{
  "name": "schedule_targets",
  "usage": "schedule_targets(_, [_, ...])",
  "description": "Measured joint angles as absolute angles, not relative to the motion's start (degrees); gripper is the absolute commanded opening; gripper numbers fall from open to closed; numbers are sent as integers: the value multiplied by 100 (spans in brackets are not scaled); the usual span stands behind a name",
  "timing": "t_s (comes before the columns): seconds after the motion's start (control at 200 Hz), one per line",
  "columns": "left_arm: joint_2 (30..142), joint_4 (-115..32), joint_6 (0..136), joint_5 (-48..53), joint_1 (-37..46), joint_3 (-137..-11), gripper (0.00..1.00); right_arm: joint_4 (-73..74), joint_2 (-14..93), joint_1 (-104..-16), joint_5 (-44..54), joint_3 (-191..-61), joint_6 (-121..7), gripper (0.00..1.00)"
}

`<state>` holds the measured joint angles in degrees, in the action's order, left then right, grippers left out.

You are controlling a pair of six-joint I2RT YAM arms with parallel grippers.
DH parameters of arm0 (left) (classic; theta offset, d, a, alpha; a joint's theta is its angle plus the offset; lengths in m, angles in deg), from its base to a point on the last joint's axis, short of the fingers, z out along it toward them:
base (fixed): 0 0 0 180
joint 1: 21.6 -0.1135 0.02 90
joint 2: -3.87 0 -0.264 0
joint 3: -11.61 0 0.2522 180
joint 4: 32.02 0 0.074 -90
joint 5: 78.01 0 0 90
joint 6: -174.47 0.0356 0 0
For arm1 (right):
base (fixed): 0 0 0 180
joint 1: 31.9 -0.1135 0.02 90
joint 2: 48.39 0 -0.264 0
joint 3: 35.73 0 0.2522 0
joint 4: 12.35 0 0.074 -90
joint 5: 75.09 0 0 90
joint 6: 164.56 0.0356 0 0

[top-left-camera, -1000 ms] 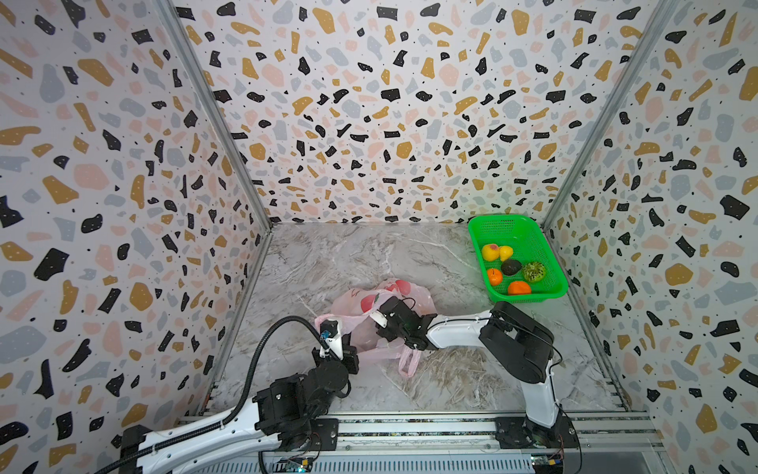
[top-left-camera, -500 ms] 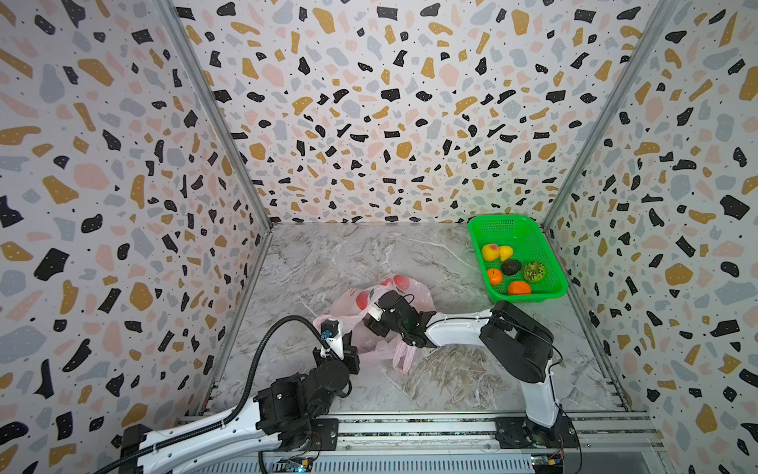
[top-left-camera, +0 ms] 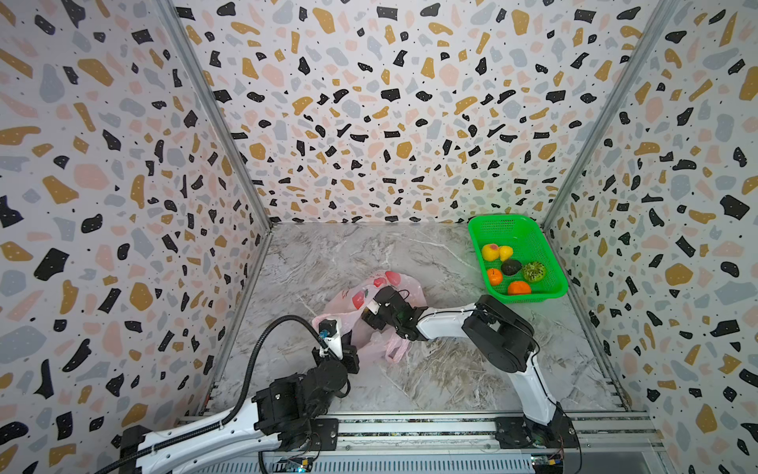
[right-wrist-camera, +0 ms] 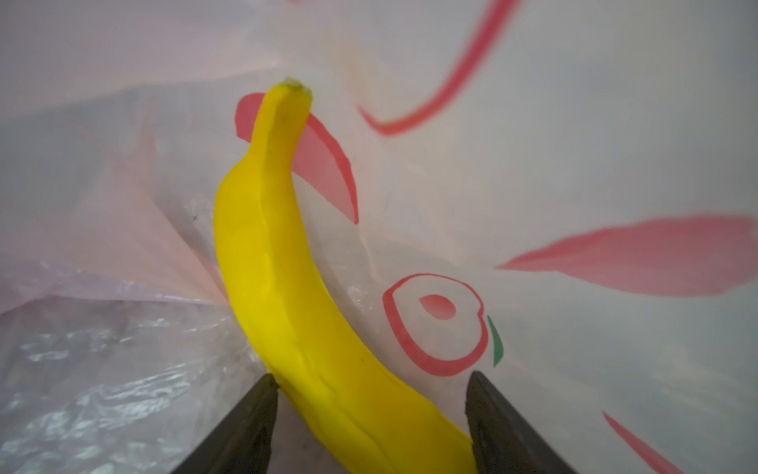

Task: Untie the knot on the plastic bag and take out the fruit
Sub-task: 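Push the right gripper deeper into the bag along the yellow banana, then close the right gripper on the banana's lower end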

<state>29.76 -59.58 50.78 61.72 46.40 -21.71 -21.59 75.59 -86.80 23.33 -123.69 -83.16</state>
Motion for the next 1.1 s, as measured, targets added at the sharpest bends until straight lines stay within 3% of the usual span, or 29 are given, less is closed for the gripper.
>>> schedule_targets(0.741, [3252,-5884,5428,4762,4640,-2686,0,455,4825,-8610,2600,-10273,-6806,74])
schedule_targets(1.096, [4970,-5567,5603,5427,4634,-3034,0,800,4897,-8872,2305,-10264,-6648,75])
